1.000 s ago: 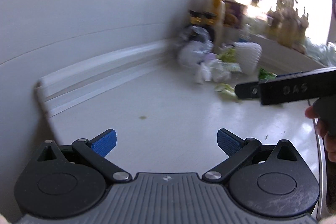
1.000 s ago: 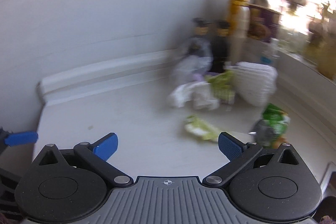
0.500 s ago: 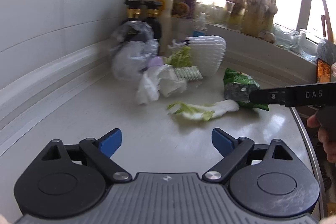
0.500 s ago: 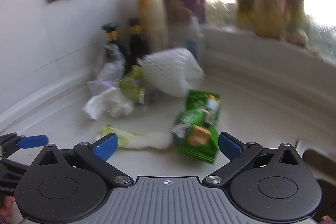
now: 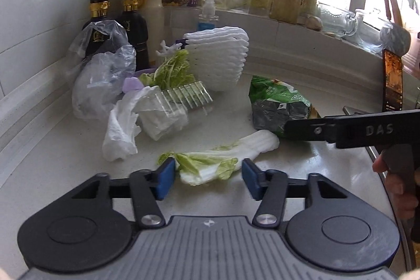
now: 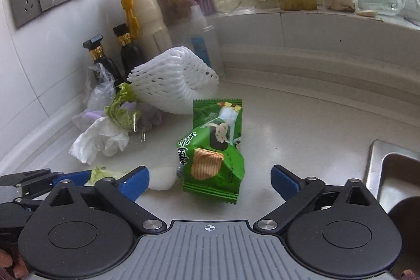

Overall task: Collect trash
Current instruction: 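Grasp the lettuce piece with left tool while right tool grasps green snack bag, then lift the lettuce piece and green snack bag with both tools off the counter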

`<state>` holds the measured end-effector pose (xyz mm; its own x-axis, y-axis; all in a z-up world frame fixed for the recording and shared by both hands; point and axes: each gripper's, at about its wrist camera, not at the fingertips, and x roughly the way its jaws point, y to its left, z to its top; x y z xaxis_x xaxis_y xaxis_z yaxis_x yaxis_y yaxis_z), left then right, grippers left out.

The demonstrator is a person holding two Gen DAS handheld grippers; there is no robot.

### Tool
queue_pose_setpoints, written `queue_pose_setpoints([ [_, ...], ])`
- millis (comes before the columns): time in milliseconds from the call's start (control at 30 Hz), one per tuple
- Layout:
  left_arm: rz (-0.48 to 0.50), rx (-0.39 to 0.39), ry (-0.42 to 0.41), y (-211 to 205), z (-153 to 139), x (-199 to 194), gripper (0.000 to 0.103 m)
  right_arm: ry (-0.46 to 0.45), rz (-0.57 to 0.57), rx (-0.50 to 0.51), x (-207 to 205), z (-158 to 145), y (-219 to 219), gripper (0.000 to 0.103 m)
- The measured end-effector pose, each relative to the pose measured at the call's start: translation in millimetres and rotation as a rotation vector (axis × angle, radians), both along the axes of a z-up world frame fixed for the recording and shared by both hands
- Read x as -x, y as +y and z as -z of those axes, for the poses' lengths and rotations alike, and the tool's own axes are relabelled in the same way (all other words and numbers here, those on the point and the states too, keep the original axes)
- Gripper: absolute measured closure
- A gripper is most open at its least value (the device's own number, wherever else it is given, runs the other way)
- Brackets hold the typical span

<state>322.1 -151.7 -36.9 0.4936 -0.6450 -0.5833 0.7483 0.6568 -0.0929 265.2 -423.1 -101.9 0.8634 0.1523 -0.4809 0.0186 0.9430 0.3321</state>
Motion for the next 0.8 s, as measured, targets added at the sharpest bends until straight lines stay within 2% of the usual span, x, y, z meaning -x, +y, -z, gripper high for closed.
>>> queue_pose_setpoints([
  [67, -0.012, -0.01, -0.004, -3.3, -0.7, 1.4, 0.063, -0.002, 0.006, 0.012, -0.2, 0.2, 1.9, 0.013],
  [167, -0.036, -0.014, 0.012, -4.6, -2.9, 2.0, 0.066, -0.001, 0.02, 0.022, -0.2, 0.5, 1.7, 0.03],
  [233, -0.057, -0.009, 0.02, -3.3, -4.6, 2.3, 0.073, 0.002, 0.036, 0.027, -0.2, 1.1, -0.4, 0.045],
  [333, -0.087, 0.023, 0.054, 2.8, -6.2, 1.0, 0.081, 0.003, 0.052, 0.013, 0.3, 1.9, -5.5, 0.057],
  [367, -0.096, 0.037, 0.069, 5.4, -6.5, 0.2, 0.083, 0.003, 0.052, 0.005, 0.5, 1.9, -6.8, 0.057],
  [400, -0.106, 0.051, 0.083, 8.1, -6.9, -0.3, 0.089, 0.003, 0.05, 0.001, 0.4, 1.9, -7.3, 0.06],
  [567, -0.127, 0.121, 0.148, 18.5, -8.5, 0.9, 0.095, 0.007, 0.045, -0.003, 0.3, 0.6, -7.3, 0.061],
  [800, -0.152, 0.149, 0.138, 23.2, -16.0, 14.7, 0.098, -0.003, 0.035, -0.016, 4.2, -4.4, -9.3, 0.061],
])
